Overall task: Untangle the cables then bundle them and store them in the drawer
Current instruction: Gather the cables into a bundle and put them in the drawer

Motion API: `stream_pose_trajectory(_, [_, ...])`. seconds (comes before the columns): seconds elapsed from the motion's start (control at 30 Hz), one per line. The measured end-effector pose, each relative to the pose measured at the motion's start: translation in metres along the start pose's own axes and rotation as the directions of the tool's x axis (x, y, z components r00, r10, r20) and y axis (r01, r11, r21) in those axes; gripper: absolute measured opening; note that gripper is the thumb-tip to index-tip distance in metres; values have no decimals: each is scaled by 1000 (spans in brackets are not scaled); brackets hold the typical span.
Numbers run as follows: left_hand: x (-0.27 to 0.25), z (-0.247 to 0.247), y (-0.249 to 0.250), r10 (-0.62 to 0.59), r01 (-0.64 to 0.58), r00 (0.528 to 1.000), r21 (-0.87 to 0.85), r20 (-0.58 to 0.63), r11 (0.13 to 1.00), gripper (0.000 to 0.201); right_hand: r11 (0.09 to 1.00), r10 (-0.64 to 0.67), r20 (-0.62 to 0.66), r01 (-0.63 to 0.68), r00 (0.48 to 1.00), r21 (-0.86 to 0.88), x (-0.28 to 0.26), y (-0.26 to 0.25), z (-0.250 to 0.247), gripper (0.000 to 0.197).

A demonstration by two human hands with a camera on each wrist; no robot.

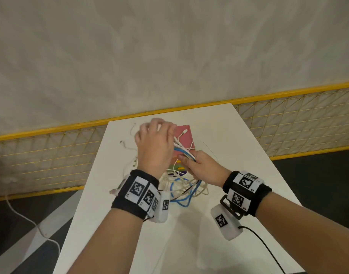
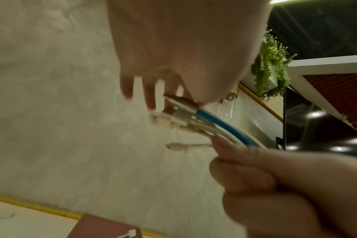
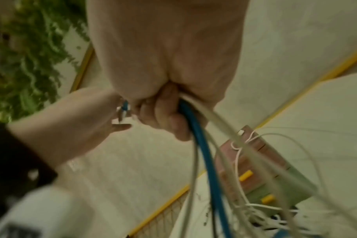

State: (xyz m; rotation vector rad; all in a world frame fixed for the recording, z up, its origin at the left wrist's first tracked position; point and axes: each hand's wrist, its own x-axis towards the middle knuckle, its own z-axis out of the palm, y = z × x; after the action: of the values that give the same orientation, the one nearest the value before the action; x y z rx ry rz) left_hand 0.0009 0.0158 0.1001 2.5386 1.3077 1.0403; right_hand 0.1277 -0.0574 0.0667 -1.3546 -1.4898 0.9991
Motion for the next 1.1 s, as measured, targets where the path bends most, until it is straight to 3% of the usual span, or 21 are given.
stream_pose_trajectory(0.07, [-7, 2, 9, 179, -172, 979, 75, -98, 982, 35, 997, -16, -40, 13, 999, -82, 4, -2, -2, 36])
stream_pose_trajectory(0.13, [-15, 11, 15, 367, -367, 930, -10, 38, 930, 44, 992, 7, -15, -9, 1000, -127, 8, -6, 0, 25])
stream_pose_trajectory(0.23, [-19, 15, 8, 309, -272, 916, -171, 257, 947, 58, 976, 20, 80, -2, 997, -218, 10, -11, -1, 24])
stream_pose_trajectory(0.3, [-17, 12, 2, 323, -290, 908, -157, 267, 944, 61, 969, 20, 115, 9, 993, -245, 10, -16, -8, 38])
stream_pose_trajectory(0.43, [-2, 3, -5, 210, -222, 934, 8, 288, 975, 51, 961, 6, 151, 37, 989, -274, 10, -23, -30, 15])
stream_pose_trajectory(0.5, [5, -2, -2, 165, -176, 963, 36, 212, 984, 37, 967, 4, 151, 35, 989, -254, 12, -26, -39, 29])
stream_pose_trajectory(0.63, [18, -23, 5, 14, -16, 1000, -146, -11, 989, 30, 972, 11, 134, 20, 991, -234, 15, -29, -61, 34])
stream_pose_trajectory(0.7, [26, -35, -10, -167, 120, 977, -308, -132, 944, 28, 970, 53, 123, -22, 991, -242, 10, -25, -75, 40])
stream_pose_trajectory(0.77, [30, -43, -28, -264, 191, 951, -364, -163, 911, 24, 959, 61, 107, -28, 992, -283, 4, -19, -86, 41])
stream_pose_trajectory(0.83, [26, -40, -38, -257, 221, 960, -260, -115, 940, 19, 925, 43, 108, 2, 993, -379, 1, -16, -89, 38])
stream_pose_trajectory(0.9, [21, -30, -45, -263, 261, 965, -75, -17, 962, 24, 893, 21, 103, 28, 994, -450, 2, -19, -87, 36])
stream_pose_trajectory(0.97, [15, -19, -48, -273, 273, 962, -4, 26, 962, 29, 864, 15, 112, 43, 994, -501, 4, -27, -83, 34])
stream_pose_trajectory(1.07, [6, -9, -19, -4, -10, 996, -161, -89, 987, 35, 775, 4, 193, 119, 981, -621, 9, -37, -71, 33])
stream_pose_trajectory(1.1, [2, -4, -3, 73, -87, 995, -249, -64, 965, 37, 743, -10, 218, 153, 976, -652, 11, -40, -65, 32])
